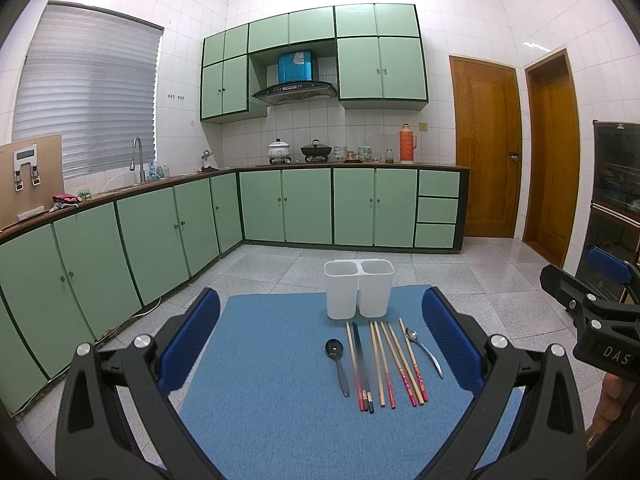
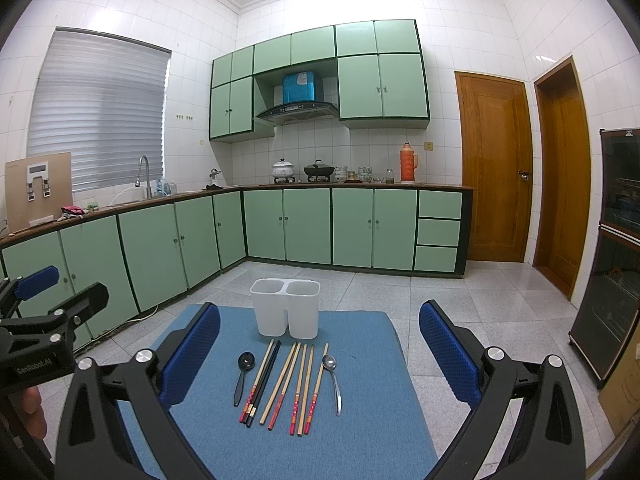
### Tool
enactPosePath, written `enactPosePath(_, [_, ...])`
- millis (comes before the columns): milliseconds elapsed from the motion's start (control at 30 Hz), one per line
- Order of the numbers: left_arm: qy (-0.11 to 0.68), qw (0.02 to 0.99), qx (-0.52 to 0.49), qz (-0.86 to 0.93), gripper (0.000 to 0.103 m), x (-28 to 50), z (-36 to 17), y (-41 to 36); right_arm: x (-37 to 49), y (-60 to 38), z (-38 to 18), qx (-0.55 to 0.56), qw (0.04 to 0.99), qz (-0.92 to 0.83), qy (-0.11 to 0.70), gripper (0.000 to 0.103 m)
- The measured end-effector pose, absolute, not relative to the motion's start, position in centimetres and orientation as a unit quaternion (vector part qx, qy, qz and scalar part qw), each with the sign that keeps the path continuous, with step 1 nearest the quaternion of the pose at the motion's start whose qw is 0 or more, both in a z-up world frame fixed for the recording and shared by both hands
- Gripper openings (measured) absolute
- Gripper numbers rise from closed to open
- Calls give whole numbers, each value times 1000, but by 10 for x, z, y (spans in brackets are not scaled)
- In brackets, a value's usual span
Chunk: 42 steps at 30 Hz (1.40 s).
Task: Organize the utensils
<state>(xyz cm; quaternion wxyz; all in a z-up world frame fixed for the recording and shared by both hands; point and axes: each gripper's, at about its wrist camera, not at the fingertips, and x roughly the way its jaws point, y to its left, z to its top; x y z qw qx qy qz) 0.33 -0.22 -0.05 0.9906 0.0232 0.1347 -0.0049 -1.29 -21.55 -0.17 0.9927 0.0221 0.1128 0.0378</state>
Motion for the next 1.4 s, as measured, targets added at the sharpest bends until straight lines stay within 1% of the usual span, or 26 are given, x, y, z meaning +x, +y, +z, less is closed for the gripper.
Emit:
enactPosePath(467, [136, 990, 23, -5, 98, 1, 1, -1, -12, -219, -3, 22, 992, 39, 116, 97])
enactPosePath(600, [141, 990, 26, 6, 98, 10, -8, 11, -4, -224, -9, 18, 992, 31, 124, 97])
enactPosePath(933, [209, 977, 20, 42, 98, 76, -49, 44, 53, -246, -55, 16, 982, -2, 188, 96])
enactPosePath(1033, [230, 972, 25, 49, 98, 97, -62, 50, 74, -249, -70, 11, 978, 0, 210, 92])
enactPosePath(1100, [248, 967, 28, 50, 98, 115, -72, 52, 94, -249, -83, 5, 973, 5, 231, 88])
enactPosePath(1167, [269, 962, 25, 49, 98, 137, -85, 54, 114, -248, -93, 3, 968, 21, 251, 80])
enactPosePath(1200, [282, 958, 23, 45, 98, 147, -90, 54, 125, -248, -99, 3, 964, 29, 265, 78])
enactPosePath(1267, [305, 952, 17, 36, 97, 165, -99, 53, 155, -248, -114, 1, 953, 52, 300, 72])
enactPosePath(1333, [331, 943, 11, 27, 94, 187, -111, 52, 184, -246, -130, -5, 939, 78, 336, 65])
enactPosePath(1367, [347, 938, 8, 21, 89, 201, -119, 51, 197, -245, -138, -7, 931, 90, 354, 59])
enactPosePath(1400, [358, 933, 7, 19, 86, 211, -127, 49, 209, -244, -147, -7, 922, 101, 373, 56])
